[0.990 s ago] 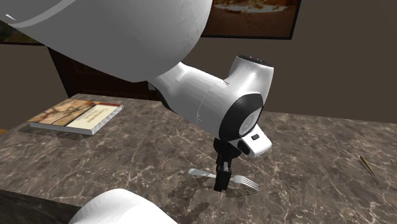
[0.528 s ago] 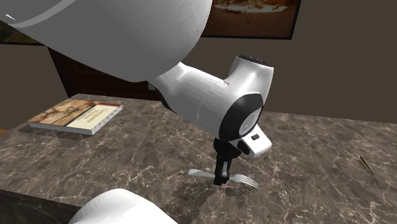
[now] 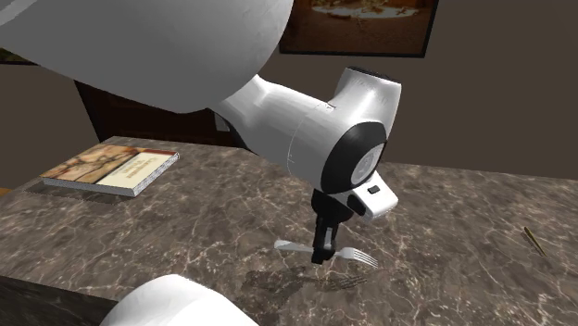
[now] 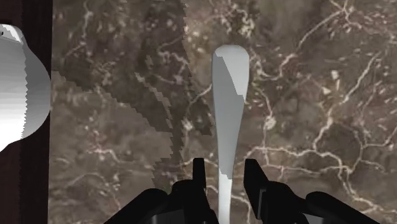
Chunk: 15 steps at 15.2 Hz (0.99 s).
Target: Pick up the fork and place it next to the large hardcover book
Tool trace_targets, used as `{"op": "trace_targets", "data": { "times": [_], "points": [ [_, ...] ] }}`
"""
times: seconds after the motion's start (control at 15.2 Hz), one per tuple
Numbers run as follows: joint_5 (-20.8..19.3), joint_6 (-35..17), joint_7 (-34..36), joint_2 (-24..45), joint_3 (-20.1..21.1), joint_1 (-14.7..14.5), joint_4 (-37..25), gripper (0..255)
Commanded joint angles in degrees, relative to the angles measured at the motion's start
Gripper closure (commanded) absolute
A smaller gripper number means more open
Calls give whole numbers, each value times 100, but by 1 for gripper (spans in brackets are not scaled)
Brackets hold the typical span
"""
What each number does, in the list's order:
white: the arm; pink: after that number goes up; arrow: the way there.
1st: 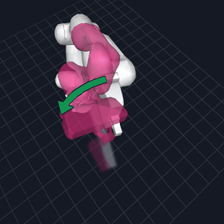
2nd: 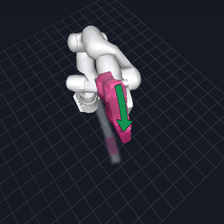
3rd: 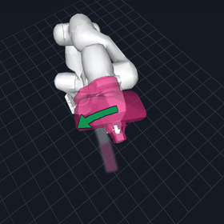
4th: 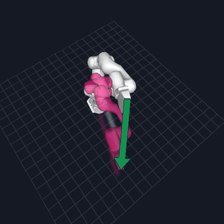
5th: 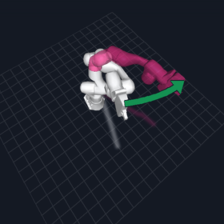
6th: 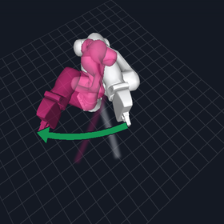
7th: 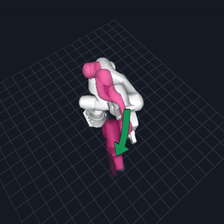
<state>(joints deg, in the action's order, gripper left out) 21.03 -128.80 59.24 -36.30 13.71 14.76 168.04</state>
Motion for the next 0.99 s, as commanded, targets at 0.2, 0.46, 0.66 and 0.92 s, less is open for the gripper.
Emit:
{"op": "trace_targets", "data": {
  "times": [0.2, 0.46, 0.66, 0.92],
  "points": [
    [-120, 537, 80, -344, -64, 43, -191, 255],
    [-210, 954, 143, -571, -118, 74, -386, 255],
    [-272, 1250, 186, -710, -159, 96, -546, 255],
    [-348, 1626, 239, -858, -213, 122, -777, 255]
  ]
}}
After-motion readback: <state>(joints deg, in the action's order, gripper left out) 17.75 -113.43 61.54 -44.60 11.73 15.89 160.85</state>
